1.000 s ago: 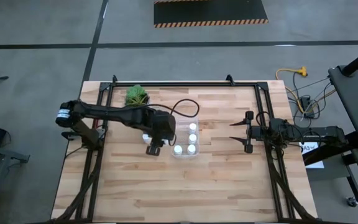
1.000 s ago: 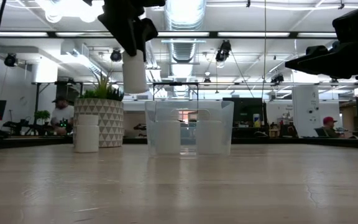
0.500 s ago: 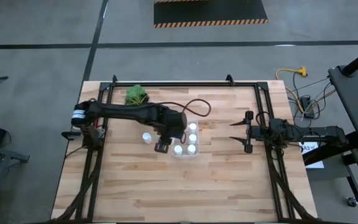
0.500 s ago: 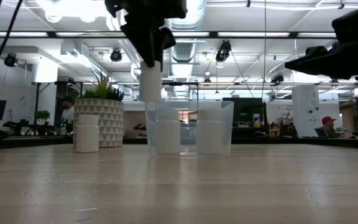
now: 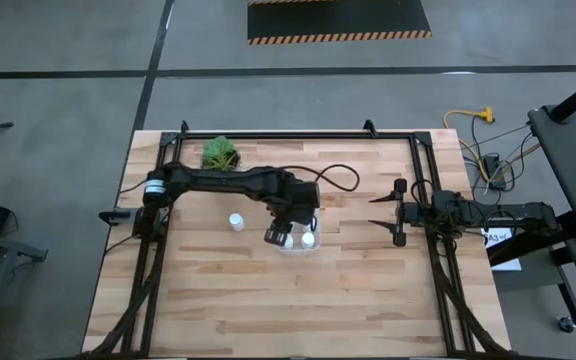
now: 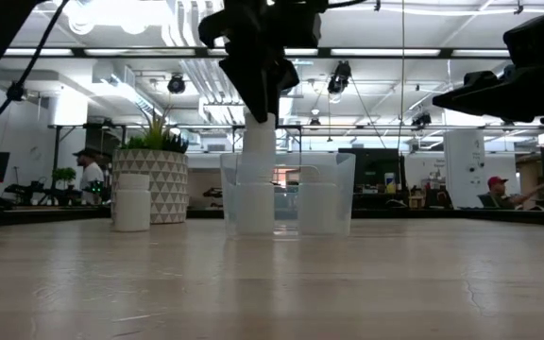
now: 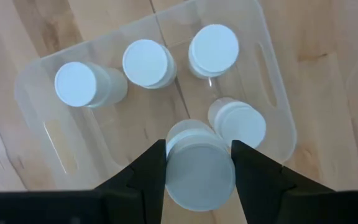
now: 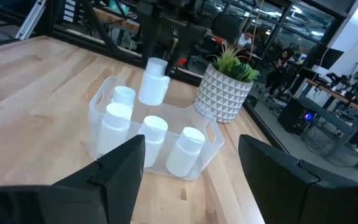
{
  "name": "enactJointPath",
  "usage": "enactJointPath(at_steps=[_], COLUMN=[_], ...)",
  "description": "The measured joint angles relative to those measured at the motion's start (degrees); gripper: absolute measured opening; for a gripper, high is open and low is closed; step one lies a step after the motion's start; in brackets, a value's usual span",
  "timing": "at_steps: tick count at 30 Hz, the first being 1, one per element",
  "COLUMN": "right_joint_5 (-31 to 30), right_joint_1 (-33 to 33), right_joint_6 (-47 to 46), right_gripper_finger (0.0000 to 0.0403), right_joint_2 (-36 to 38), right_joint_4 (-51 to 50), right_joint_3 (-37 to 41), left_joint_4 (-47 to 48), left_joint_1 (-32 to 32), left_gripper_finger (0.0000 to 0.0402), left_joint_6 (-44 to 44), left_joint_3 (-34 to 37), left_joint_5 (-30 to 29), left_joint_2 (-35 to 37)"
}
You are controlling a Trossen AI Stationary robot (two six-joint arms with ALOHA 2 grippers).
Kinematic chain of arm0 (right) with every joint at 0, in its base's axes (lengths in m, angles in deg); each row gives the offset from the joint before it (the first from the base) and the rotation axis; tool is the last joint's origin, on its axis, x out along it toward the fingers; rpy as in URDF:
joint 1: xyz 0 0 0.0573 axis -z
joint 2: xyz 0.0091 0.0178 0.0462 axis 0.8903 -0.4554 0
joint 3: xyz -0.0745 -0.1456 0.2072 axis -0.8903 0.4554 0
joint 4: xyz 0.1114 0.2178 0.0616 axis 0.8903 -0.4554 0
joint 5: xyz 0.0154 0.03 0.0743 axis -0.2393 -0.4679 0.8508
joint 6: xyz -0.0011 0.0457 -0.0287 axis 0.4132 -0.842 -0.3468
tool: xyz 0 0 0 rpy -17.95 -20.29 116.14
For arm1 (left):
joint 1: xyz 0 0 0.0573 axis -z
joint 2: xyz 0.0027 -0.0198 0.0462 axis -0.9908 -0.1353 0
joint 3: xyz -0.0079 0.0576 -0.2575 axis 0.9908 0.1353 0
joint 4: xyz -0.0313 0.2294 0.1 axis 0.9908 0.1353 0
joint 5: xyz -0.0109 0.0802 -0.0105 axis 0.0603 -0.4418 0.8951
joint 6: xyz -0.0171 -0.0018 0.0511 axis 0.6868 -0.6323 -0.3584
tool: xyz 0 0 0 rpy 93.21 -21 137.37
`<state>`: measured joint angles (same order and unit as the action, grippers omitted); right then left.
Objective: Pick and place pill bottles into a basket
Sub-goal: Put the white pill bottle into the transparent container
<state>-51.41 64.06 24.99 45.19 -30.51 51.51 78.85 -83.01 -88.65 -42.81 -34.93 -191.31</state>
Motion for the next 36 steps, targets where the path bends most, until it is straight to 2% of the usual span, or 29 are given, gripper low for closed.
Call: enactJointPath(at_steps=[15,25,36], right_joint_5=[0.0,0.0,0.0], right_joint_1=[0.0,0.0,0.0], right_joint_6=[0.0,0.0,0.0], right_gripper_finger=[0.0249,0.0249,0.0249], right_joint_2=[-0.1,0.0,0.0], right_joint_4=[0.0,0.0,0.0], right_joint_3=[0.0,0.0,0.0], left_joint_4=[-6.5,-6.9,-11.2], left_joint_1=[-0.7,-0.7,-0.7], left_gripper_finger=[0.0139,0.0139,0.0139], left_joint_6=[0.0,0.5,1.2], left_joint_3=[3.5,4.2,10.7], left_joint_5=[0.0,-0.2,-0.2], left_joint_2=[0.0,-0.1,-0.1])
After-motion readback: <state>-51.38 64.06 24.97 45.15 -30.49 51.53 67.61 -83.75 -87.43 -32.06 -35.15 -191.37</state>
